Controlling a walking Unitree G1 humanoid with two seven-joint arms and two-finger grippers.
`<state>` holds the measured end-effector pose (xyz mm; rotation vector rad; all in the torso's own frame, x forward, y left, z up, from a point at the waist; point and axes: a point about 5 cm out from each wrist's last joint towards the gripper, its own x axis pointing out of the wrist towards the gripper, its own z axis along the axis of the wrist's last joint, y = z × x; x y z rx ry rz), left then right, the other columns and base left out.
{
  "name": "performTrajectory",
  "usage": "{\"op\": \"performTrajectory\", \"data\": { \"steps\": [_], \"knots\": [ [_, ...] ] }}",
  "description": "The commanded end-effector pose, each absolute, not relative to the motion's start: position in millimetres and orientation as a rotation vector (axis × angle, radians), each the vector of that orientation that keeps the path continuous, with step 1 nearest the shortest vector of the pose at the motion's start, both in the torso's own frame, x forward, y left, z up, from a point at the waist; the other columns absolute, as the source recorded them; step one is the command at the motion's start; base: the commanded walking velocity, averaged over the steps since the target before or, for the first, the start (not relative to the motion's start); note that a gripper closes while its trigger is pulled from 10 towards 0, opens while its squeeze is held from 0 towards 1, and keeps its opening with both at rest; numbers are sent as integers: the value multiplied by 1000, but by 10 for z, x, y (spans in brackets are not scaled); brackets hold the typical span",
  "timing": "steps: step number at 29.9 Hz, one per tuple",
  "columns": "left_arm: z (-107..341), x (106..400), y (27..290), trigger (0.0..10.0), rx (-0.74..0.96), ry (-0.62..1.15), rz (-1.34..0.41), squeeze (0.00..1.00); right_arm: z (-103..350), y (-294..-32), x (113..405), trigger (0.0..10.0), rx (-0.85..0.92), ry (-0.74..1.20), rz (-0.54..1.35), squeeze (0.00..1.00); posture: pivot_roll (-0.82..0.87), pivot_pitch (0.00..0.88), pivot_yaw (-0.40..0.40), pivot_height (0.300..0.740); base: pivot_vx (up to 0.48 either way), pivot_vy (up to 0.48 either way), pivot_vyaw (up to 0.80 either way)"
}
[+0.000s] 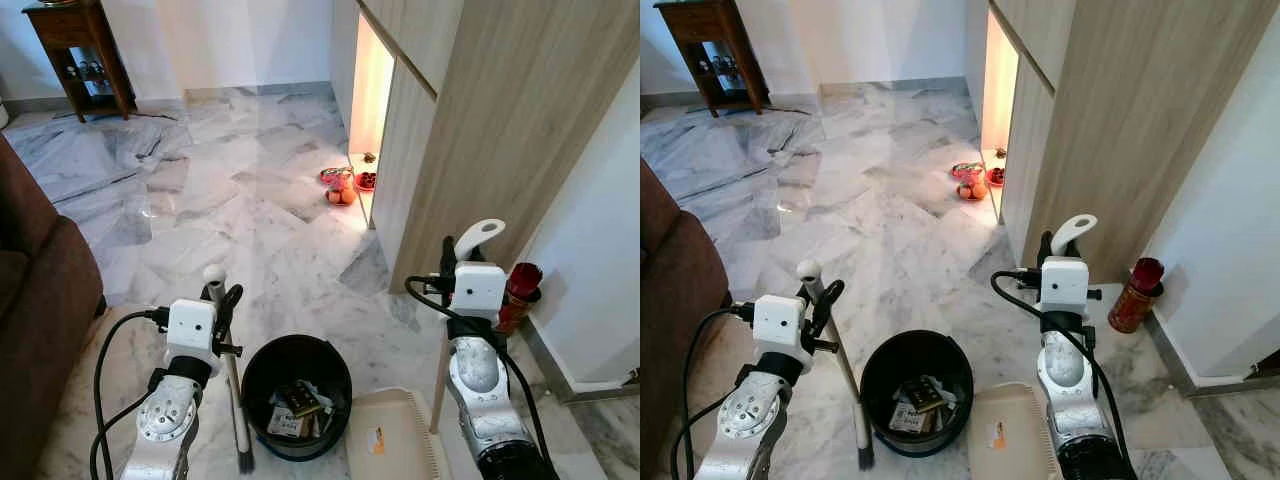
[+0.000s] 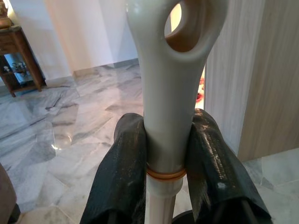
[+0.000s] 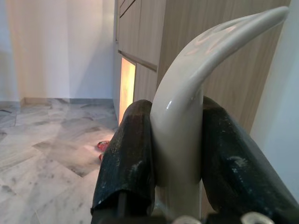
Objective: Sweep floor
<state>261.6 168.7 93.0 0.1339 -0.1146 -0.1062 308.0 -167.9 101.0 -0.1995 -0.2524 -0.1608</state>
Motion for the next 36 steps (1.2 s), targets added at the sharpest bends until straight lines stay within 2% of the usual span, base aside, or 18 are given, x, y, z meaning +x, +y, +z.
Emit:
{"op": "performTrajectory", "data": {
  "steps": [1,29,36],
  "knots": [
    [1005,2657,1674,10000,131,-155,-116,0,1058,-1642,3106,10000,-187,-282,-148,0,108,0,29,740,0,0,0],
    [971,2673,1645,10000,128,-156,-126,0,986,-1590,3101,10000,-185,-268,-133,0,97,0,36,740,0,0,0],
    [992,2695,1648,10000,129,-160,-123,0,999,-1574,3115,10000,-182,-271,-129,0,107,0,40,740,-249,0,0]
  ]
}}
